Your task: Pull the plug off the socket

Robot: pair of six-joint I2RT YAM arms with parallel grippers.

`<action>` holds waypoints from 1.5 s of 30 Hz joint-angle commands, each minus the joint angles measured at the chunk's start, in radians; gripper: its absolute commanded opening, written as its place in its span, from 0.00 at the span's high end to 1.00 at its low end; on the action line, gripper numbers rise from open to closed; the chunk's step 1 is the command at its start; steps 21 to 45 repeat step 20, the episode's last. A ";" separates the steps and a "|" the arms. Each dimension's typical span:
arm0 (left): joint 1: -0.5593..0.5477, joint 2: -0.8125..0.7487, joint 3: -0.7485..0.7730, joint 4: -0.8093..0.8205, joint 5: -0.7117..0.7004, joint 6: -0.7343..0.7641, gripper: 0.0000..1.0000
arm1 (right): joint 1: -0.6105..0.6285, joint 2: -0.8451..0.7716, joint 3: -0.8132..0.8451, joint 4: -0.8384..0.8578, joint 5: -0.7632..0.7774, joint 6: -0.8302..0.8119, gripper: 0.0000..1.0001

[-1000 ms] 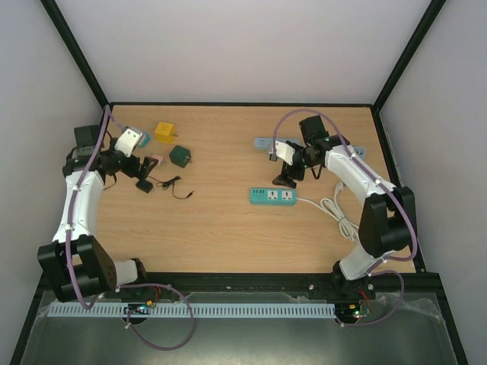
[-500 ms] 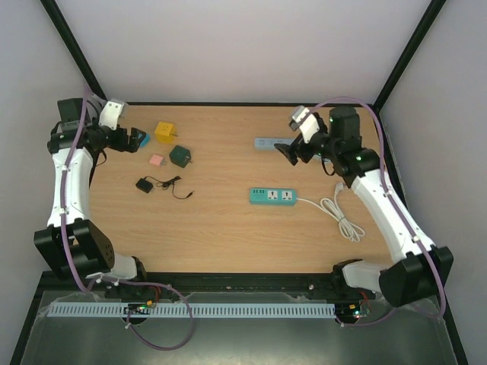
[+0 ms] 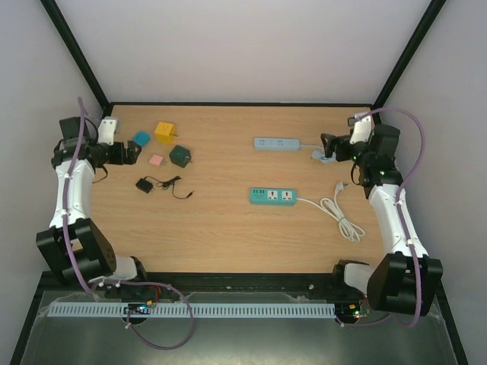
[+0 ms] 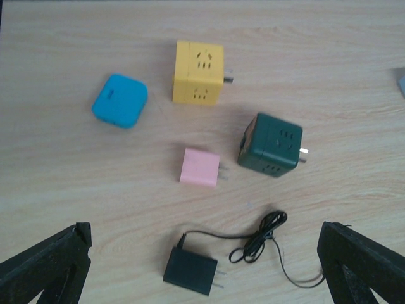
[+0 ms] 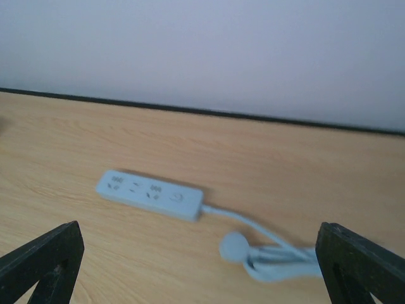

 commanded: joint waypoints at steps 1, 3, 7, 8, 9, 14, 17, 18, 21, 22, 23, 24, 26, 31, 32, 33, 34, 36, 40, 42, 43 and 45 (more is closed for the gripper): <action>0.009 -0.065 -0.109 0.078 -0.038 -0.031 0.01 | -0.074 -0.035 -0.096 0.086 -0.047 0.090 0.02; 0.009 -0.084 -0.172 0.128 -0.045 -0.034 0.01 | -0.103 -0.040 -0.149 0.094 -0.059 0.101 0.02; 0.010 -0.084 -0.242 0.180 -0.049 -0.045 0.00 | -0.124 -0.075 -0.242 0.104 -0.060 0.108 0.02; 0.009 -0.079 -0.250 0.187 -0.053 -0.048 0.01 | -0.124 -0.087 -0.267 0.113 -0.055 0.110 0.02; 0.011 -0.070 -0.259 0.194 -0.052 -0.053 0.01 | -0.124 -0.095 -0.289 0.123 -0.052 0.109 0.02; 0.010 -0.057 -0.296 0.232 -0.043 -0.072 0.01 | -0.124 -0.080 -0.314 0.134 -0.056 0.106 0.02; 0.009 -0.053 -0.310 0.247 -0.044 -0.081 0.01 | -0.124 -0.056 -0.309 0.138 -0.070 0.112 0.02; 0.010 -0.053 -0.313 0.250 -0.043 -0.080 0.01 | -0.124 -0.050 -0.309 0.140 -0.073 0.114 0.02; 0.010 -0.054 -0.312 0.251 -0.044 -0.079 0.01 | -0.124 -0.043 -0.309 0.140 -0.080 0.113 0.02; 0.010 -0.054 -0.312 0.251 -0.044 -0.079 0.01 | -0.124 -0.043 -0.309 0.140 -0.080 0.113 0.02; 0.010 -0.054 -0.312 0.251 -0.044 -0.079 0.01 | -0.124 -0.043 -0.309 0.140 -0.080 0.113 0.02; 0.010 -0.054 -0.312 0.251 -0.044 -0.079 0.01 | -0.124 -0.043 -0.309 0.140 -0.080 0.113 0.02; 0.010 -0.054 -0.312 0.251 -0.044 -0.079 0.01 | -0.124 -0.043 -0.309 0.140 -0.080 0.113 0.02; 0.010 -0.054 -0.312 0.251 -0.044 -0.079 0.01 | -0.124 -0.043 -0.309 0.140 -0.080 0.113 0.02; 0.010 -0.054 -0.312 0.251 -0.044 -0.079 0.01 | -0.124 -0.043 -0.309 0.140 -0.080 0.113 0.02; 0.010 -0.054 -0.312 0.251 -0.044 -0.079 0.01 | -0.124 -0.043 -0.309 0.140 -0.080 0.113 0.02; 0.010 -0.054 -0.312 0.251 -0.044 -0.079 0.01 | -0.124 -0.043 -0.309 0.140 -0.080 0.113 0.02; 0.010 -0.054 -0.312 0.251 -0.044 -0.079 0.01 | -0.124 -0.043 -0.309 0.140 -0.080 0.113 0.02; 0.010 -0.054 -0.312 0.251 -0.044 -0.079 0.01 | -0.124 -0.043 -0.309 0.140 -0.080 0.113 0.02; 0.010 -0.054 -0.312 0.251 -0.044 -0.079 0.01 | -0.124 -0.043 -0.309 0.140 -0.080 0.113 0.02; 0.010 -0.054 -0.312 0.251 -0.044 -0.079 0.01 | -0.124 -0.043 -0.309 0.140 -0.080 0.113 0.02; 0.010 -0.054 -0.312 0.251 -0.044 -0.079 0.01 | -0.124 -0.043 -0.309 0.140 -0.080 0.113 0.02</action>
